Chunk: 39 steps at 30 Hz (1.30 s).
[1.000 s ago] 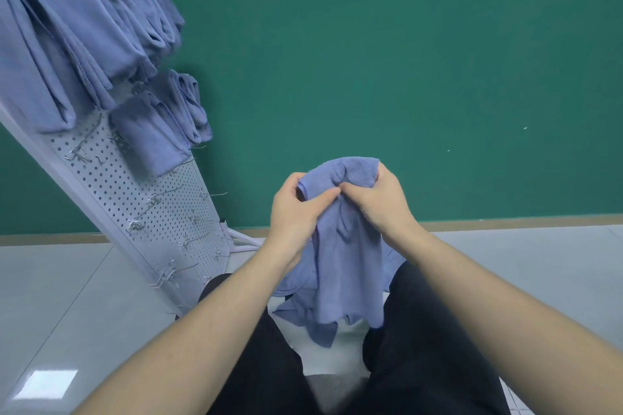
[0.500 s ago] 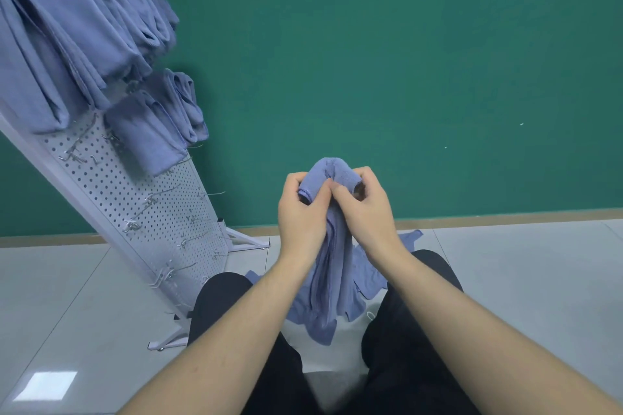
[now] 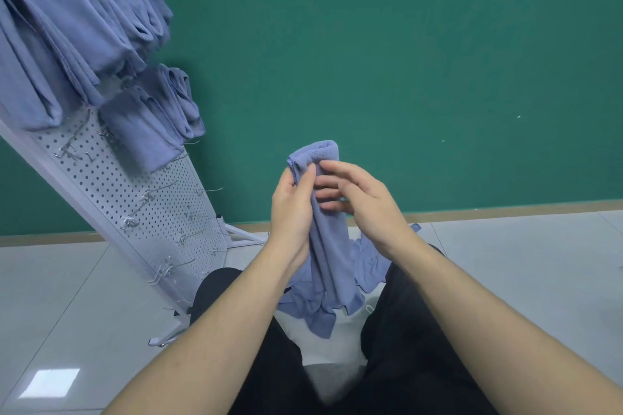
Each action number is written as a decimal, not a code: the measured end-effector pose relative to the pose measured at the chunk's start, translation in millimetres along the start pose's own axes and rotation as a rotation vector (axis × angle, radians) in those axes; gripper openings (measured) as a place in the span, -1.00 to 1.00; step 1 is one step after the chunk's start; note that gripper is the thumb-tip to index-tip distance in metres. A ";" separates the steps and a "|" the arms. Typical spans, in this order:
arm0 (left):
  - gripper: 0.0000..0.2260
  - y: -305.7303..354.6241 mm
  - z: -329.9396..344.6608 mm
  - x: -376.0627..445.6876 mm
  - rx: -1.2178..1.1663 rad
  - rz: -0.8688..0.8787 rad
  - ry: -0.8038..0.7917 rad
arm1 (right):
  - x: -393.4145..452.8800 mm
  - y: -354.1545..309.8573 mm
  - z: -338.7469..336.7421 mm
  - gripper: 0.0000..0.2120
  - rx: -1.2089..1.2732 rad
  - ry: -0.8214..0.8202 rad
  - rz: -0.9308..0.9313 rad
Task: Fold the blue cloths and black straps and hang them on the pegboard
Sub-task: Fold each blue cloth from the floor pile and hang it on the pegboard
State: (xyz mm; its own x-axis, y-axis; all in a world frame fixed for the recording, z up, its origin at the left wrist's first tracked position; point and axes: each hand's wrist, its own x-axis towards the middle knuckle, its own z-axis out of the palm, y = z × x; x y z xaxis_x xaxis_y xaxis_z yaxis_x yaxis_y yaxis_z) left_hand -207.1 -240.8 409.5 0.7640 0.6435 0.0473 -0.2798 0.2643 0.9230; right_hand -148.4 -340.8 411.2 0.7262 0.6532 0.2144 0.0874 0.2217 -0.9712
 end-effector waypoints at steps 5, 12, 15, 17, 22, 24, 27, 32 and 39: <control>-0.81 8.2 0.2 5.8 0.035 -0.064 0.015 | 3.6 18.0 -9.4 -0.68 -0.217 0.197 -0.092; -0.83 23.3 7.7 16.6 0.006 -0.110 0.008 | 6.3 35.4 -4.6 -0.73 -0.328 0.089 0.055; -0.85 26.7 4.8 25.5 -0.050 -0.115 0.064 | 7.6 40.2 -3.8 -0.71 -0.348 0.141 0.057; -0.85 28.3 -1.0 34.9 -0.144 -0.141 0.104 | 9.0 45.9 -4.6 -0.77 -0.418 0.124 0.045; -0.76 30.8 -18.8 44.8 -0.234 -0.161 0.164 | 15.0 62.3 -8.9 -0.83 -0.437 0.013 0.095; -0.66 30.0 -28.0 47.8 -0.256 -0.161 0.169 | 17.0 67.3 -8.1 -0.81 -0.367 0.032 0.097; -0.61 31.4 -46.6 48.9 -0.267 -0.180 0.184 | 23.1 66.8 -2.3 -0.83 -0.392 0.052 0.054; -0.68 35.7 -91.9 40.5 -0.285 -0.212 0.293 | 45.3 52.7 -0.1 -0.57 -0.635 -0.171 0.225; -0.64 35.2 -152.3 30.3 -0.176 -0.232 0.319 | 71.9 25.7 19.6 -0.54 -0.682 -0.379 0.151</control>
State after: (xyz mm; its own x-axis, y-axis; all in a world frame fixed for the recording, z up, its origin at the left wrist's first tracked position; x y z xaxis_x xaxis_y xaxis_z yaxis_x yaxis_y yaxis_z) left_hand -282.4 -102.6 385.2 0.6077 0.7355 -0.2997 -0.2381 0.5287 0.8147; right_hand -107.4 -273.9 403.7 0.4927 0.8699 -0.0227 0.4937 -0.3009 -0.8159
